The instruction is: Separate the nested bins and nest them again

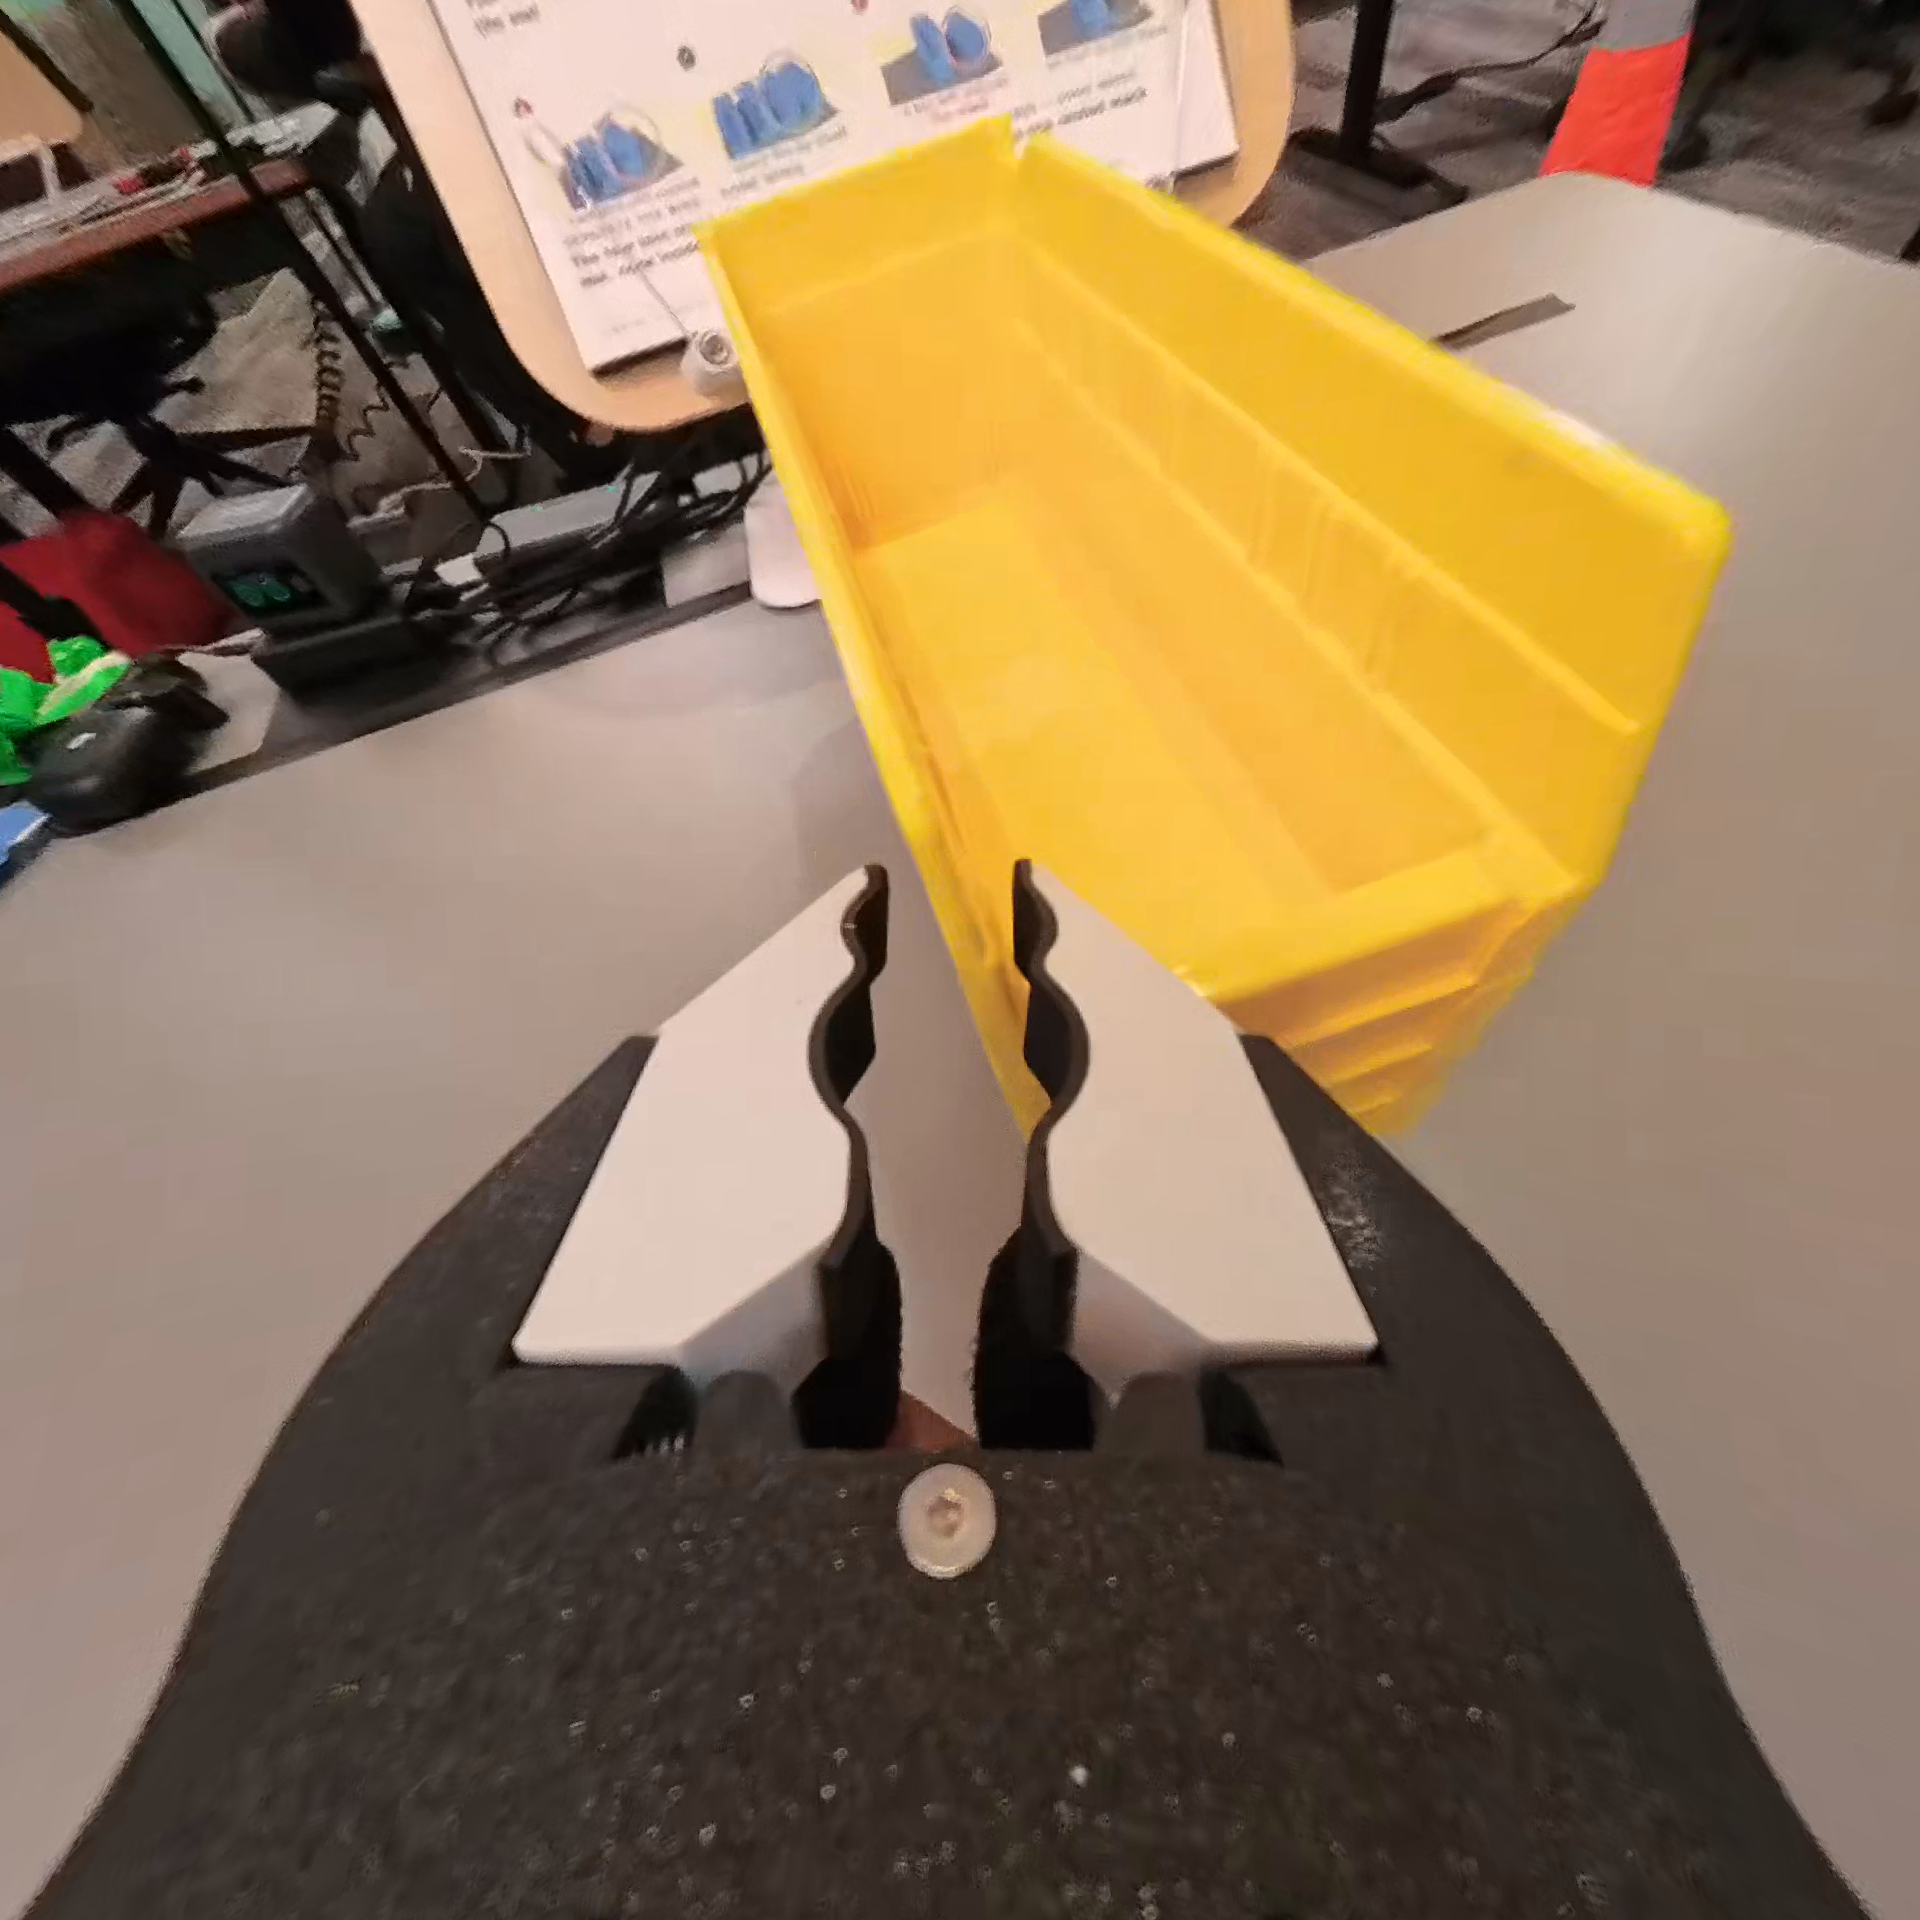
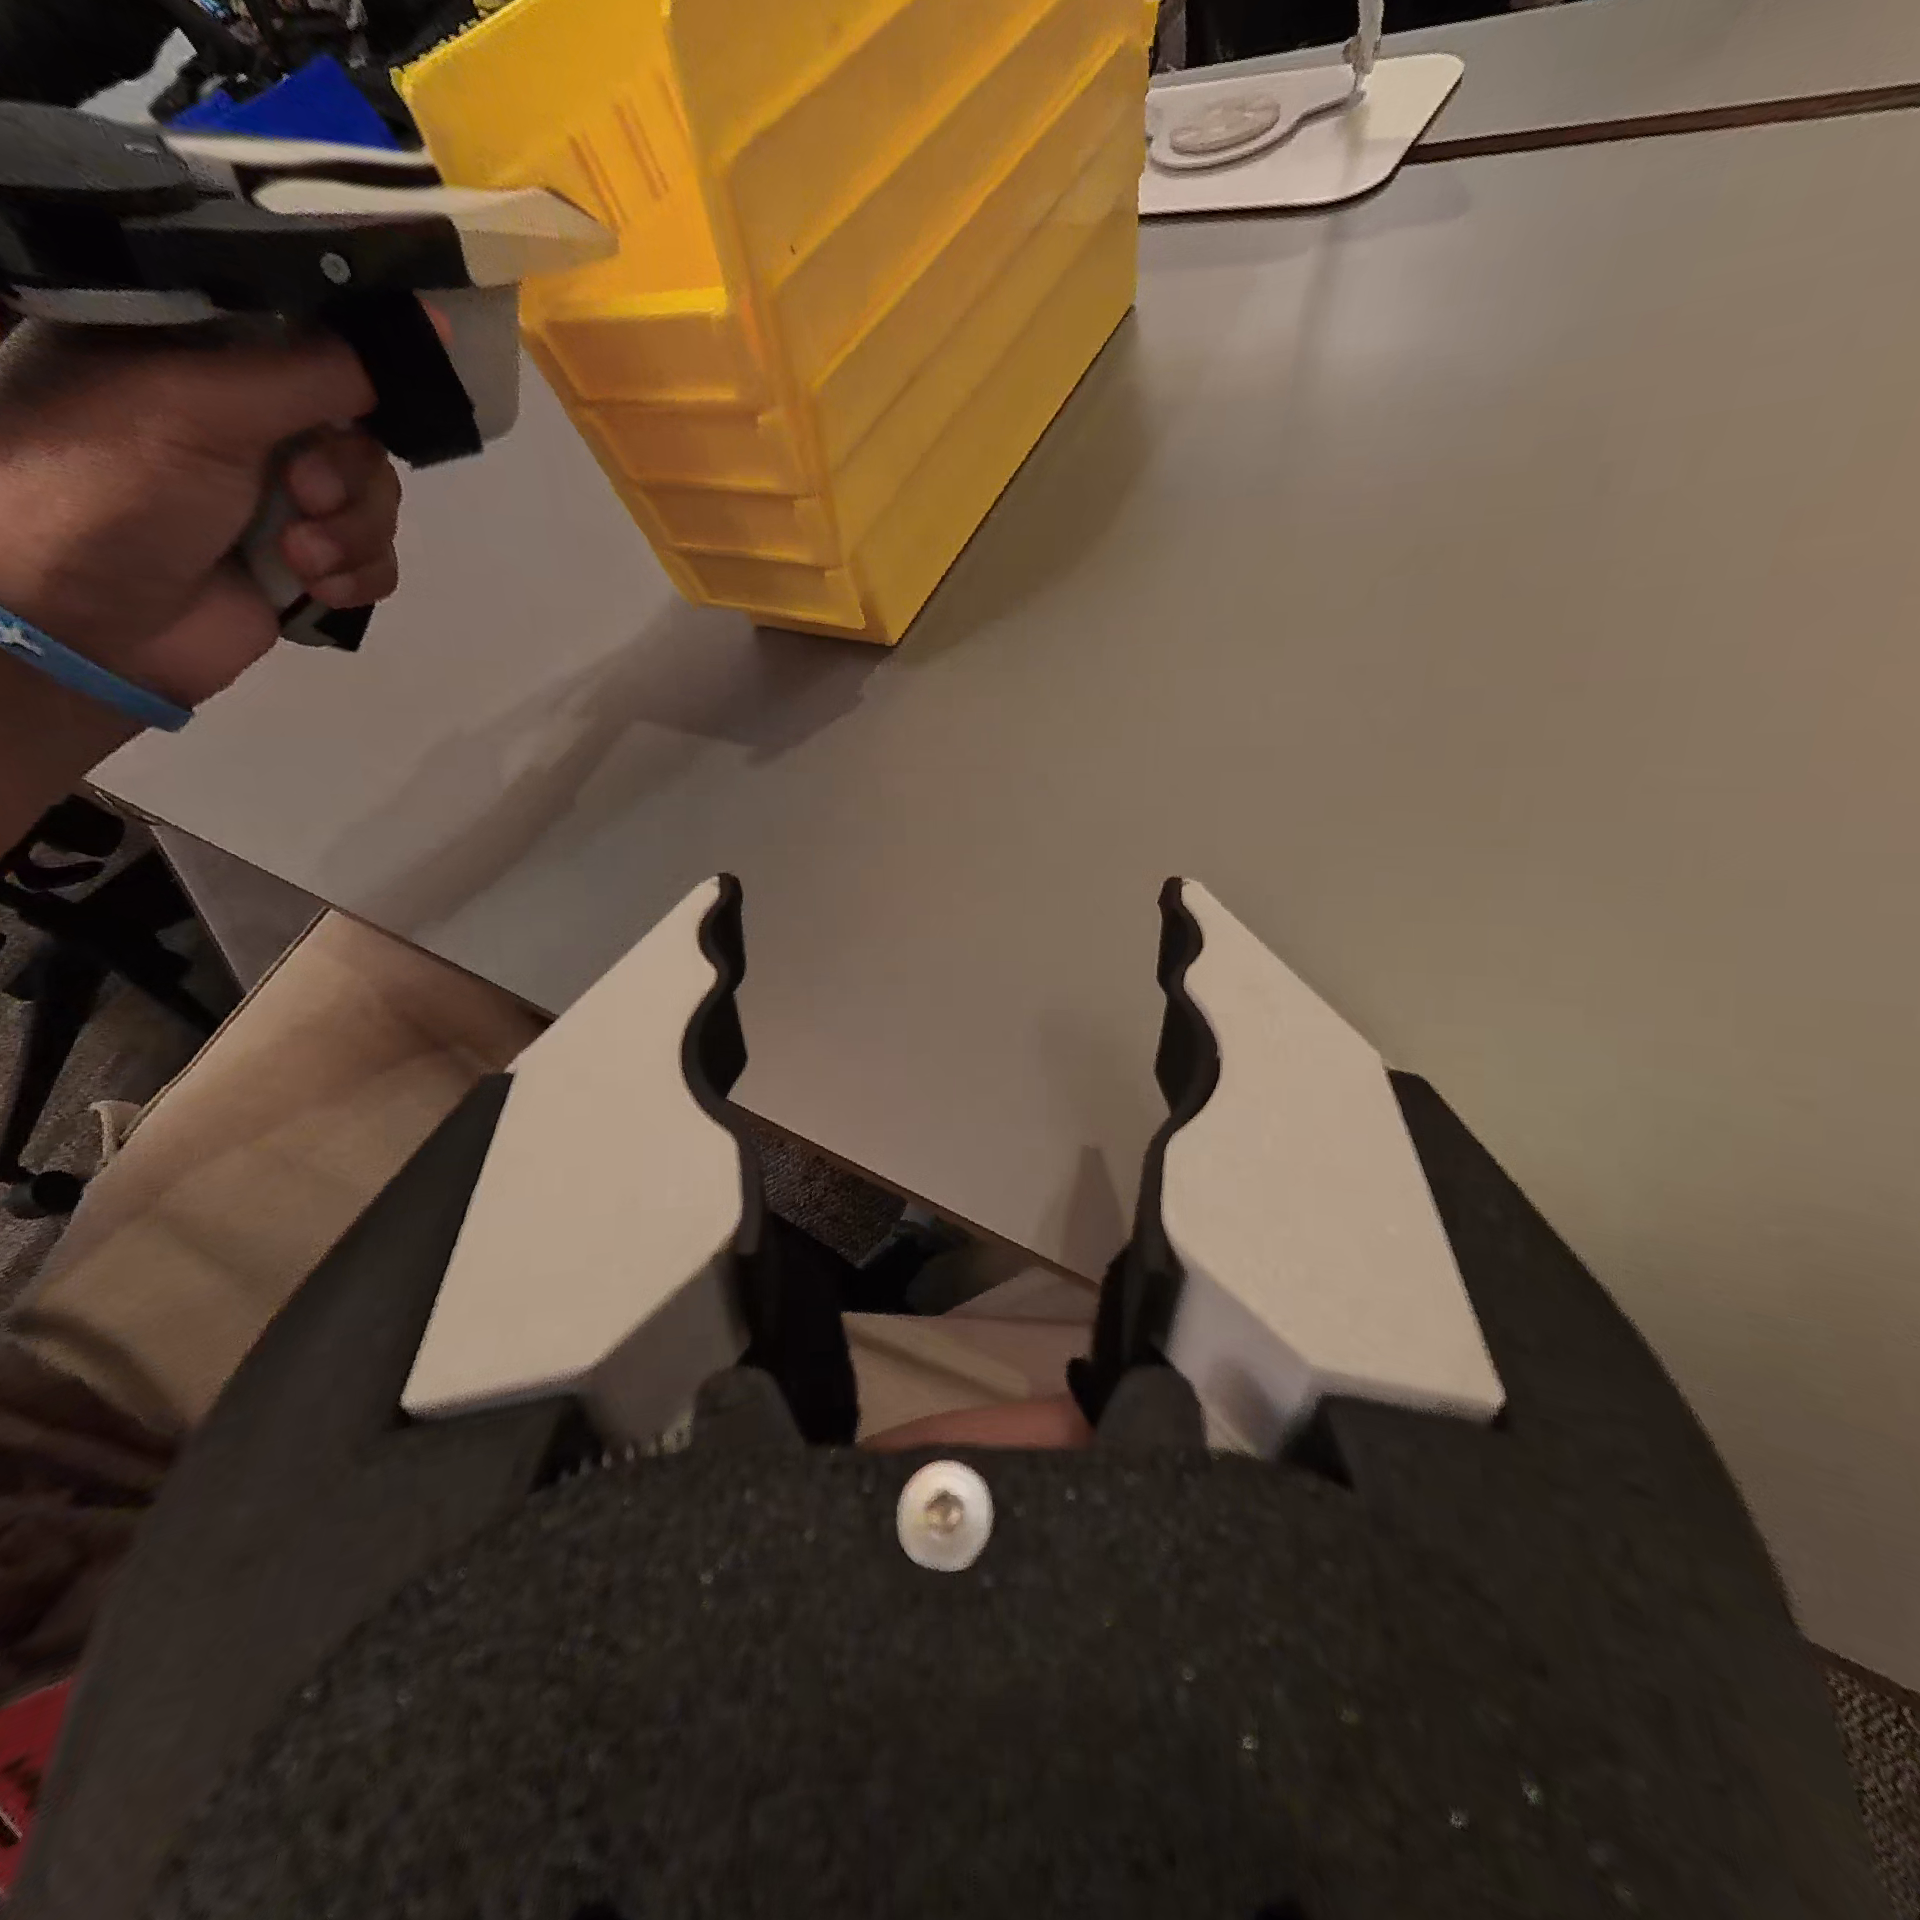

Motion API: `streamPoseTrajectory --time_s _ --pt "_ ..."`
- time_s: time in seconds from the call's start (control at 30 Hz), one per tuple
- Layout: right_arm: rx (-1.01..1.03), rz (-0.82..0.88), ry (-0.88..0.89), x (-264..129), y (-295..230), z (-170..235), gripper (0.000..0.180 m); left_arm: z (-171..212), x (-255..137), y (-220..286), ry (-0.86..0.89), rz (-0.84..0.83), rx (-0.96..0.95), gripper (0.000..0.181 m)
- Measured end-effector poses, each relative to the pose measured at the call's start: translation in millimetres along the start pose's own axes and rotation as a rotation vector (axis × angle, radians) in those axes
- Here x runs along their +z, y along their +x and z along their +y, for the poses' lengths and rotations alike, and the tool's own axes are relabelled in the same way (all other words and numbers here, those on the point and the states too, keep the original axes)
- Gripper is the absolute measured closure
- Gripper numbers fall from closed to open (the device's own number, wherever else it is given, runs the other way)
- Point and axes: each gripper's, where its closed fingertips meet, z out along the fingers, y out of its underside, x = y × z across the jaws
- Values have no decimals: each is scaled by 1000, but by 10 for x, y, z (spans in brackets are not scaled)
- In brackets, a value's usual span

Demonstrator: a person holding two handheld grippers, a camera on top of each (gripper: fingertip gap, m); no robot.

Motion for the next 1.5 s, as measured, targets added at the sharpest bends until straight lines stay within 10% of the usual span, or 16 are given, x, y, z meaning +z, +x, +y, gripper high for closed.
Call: streamPoseTrajectory --time_s 0.43,0.9,1.17,1.5 --pt "-8 7 -32 92 -31 41 99 1034 -902 120 -144 78 28 140" --pt "-78 44 -48 275 -75 20 98 1148 -753 -42 -238 216 -145 104" --pt "-128 46 15 125 -116 -82 99 -125 -642 -87 -258 342 -97 79" --pt "-71 -12 19 153 -149 -137 100 -1103 729 -139 -682 84 -80 49"
